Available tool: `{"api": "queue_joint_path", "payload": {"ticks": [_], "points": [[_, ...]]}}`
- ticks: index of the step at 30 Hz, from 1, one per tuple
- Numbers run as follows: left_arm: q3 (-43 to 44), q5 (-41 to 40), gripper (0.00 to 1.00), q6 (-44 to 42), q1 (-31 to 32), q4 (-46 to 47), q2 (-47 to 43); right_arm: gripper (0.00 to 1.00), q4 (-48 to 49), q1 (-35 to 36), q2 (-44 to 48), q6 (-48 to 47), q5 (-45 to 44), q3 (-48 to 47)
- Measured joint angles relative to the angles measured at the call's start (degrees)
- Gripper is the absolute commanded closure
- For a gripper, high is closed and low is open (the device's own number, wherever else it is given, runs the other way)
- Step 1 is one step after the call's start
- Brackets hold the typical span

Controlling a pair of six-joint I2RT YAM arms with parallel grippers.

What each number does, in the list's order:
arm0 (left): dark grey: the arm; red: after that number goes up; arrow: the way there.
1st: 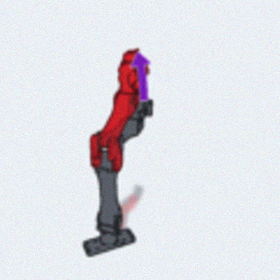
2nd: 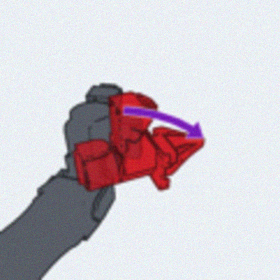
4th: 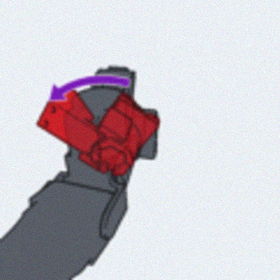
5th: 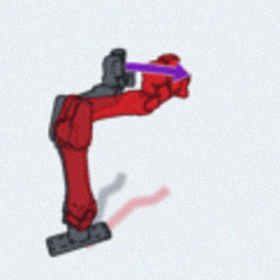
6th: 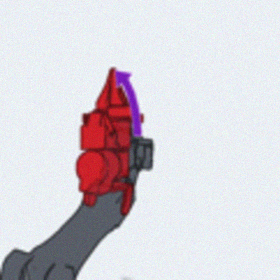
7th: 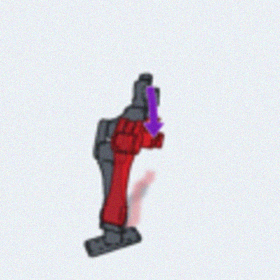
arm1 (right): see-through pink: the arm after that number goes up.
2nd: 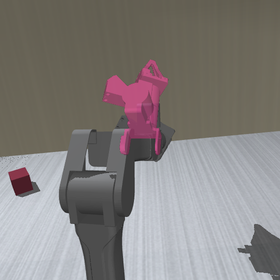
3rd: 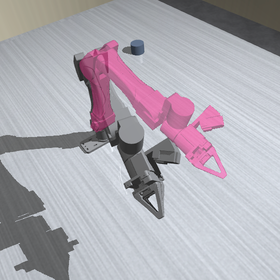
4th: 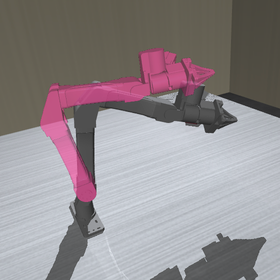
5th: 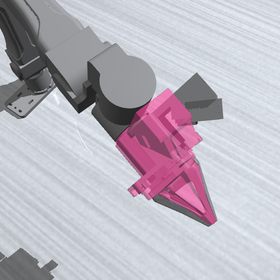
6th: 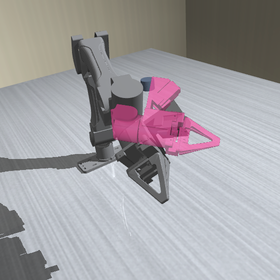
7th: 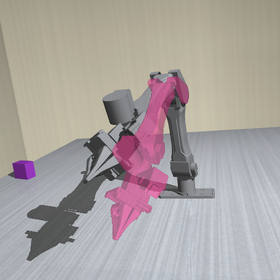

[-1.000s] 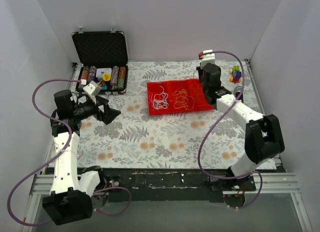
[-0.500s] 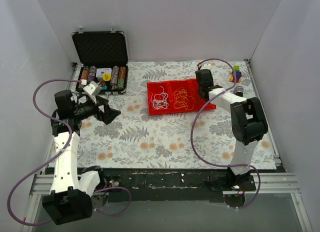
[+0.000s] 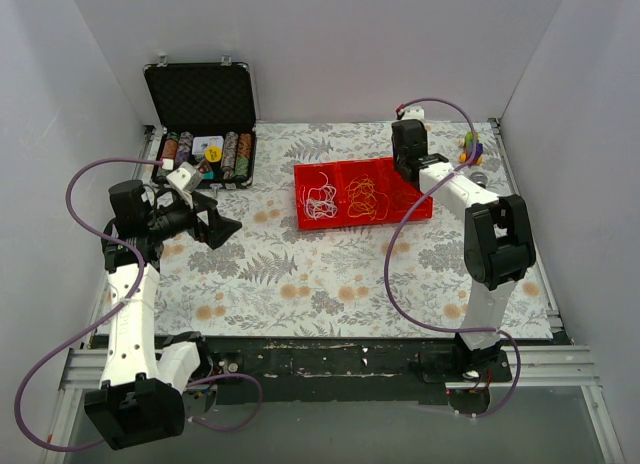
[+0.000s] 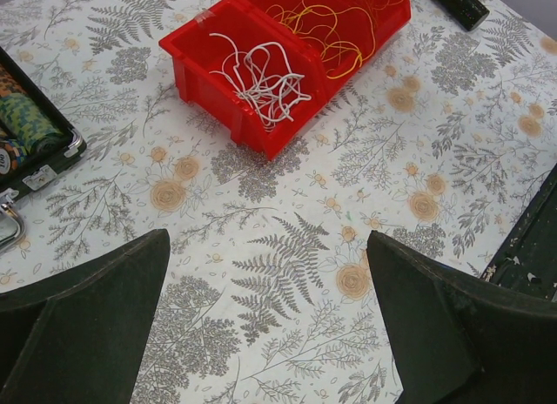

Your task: Untangle the cables

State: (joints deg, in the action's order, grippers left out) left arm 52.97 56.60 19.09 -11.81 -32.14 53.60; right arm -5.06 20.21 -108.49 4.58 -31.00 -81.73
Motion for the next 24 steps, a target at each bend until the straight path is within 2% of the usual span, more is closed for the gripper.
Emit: {"api": "queue_joint_path", "payload": {"ticks": [6,10,11,12,13,18,24], "points": [[0.0,0.39,0.02,0.02,0.0,-0.26,0.0,0.53,-1.81,0.0,0.2,1.03,1.22,0.17],[0.0,0.37,0.02,0.24,0.0,-0.37,0.09,0.52,-1.73,0.0,4.83,2.27,3.87,3.85],[0.0,0.33,0.02,0.39,0.0,-0.31,0.13,0.49,-1.81,0.0,6.43,2.6,4.59,4.5],[0.0,0.22,0.02,0.72,0.0,-0.17,0.2,0.16,-1.99,0.0,9.01,3.15,5.77,5.4],[0.0,-0.11,0.02,1.11,0.0,0.02,0.33,0.12,-2.08,0.0,11.5,3.69,6.8,6.1],[0.0,-1.81,0.02,3.76,0.02,0.7,2.27,0.1,-0.22,0.0,25.49,5.33,13.18,12.31],[-0.13,-5.95,0.02,6.58,0.02,1.18,4.39,0.09,2.14,0.0,40.46,7.28,20.94,26.62]]}}
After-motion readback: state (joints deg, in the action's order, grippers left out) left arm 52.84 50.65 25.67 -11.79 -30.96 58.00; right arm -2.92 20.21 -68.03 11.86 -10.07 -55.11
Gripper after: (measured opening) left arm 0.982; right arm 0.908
